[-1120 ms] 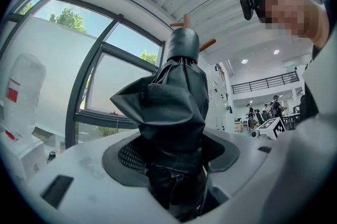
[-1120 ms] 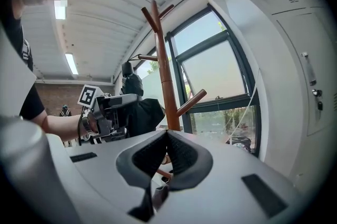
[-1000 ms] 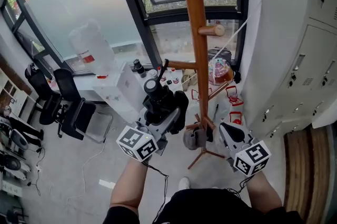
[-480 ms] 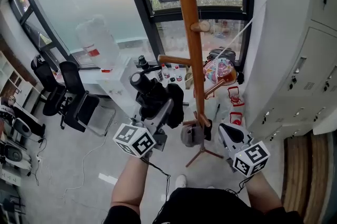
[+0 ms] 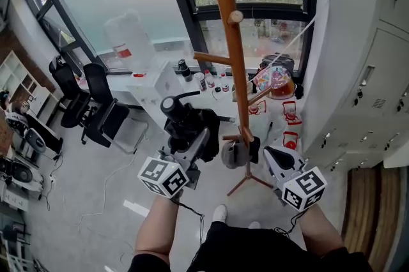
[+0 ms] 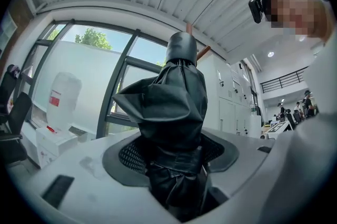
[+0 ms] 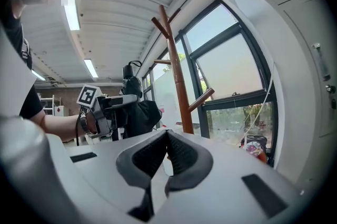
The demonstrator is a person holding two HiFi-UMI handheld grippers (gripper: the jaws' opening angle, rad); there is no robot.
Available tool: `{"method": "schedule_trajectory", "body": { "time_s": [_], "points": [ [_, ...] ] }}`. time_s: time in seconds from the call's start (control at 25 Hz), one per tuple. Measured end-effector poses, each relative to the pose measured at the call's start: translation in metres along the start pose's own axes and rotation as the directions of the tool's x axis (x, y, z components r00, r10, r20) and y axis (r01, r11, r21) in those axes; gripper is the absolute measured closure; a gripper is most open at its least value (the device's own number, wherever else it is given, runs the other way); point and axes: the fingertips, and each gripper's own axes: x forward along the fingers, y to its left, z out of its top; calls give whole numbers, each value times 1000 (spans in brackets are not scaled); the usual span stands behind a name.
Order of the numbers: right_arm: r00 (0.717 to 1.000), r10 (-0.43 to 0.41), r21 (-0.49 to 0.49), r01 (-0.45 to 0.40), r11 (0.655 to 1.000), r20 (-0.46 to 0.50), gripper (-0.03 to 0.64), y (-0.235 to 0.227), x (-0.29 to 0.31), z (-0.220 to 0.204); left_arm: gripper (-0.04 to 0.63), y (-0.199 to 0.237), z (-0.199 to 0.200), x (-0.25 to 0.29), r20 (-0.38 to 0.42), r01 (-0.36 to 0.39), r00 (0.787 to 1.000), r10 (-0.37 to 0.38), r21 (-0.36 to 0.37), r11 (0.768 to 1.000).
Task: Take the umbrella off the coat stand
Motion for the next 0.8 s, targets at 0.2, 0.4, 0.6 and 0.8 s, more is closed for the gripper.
{"method": "schedule_trajectory", "body": {
  "time_s": [0.2,0.4,0.6,0.8],
  "points": [
    [999,43,-2,-43,999,-22,563,22,-7,-11,333,-14,-17,-40,-23,-45,999,45,-4,999],
    [996,81,0,-82,997,-42,563,51,-7,-21,333,-25,-37,-86,-59,-79,995,79,-8,997],
    [992,113,-5,-113,994,-51,563,90,-1,-26,333,-30,-50,-133,-77,-98,992,95,-44,994],
    [993,108,-8,-109,994,-39,563,138,2,-27,333,-38,-54,-182,-91,-79,993,74,-45,996]
  ]
}}
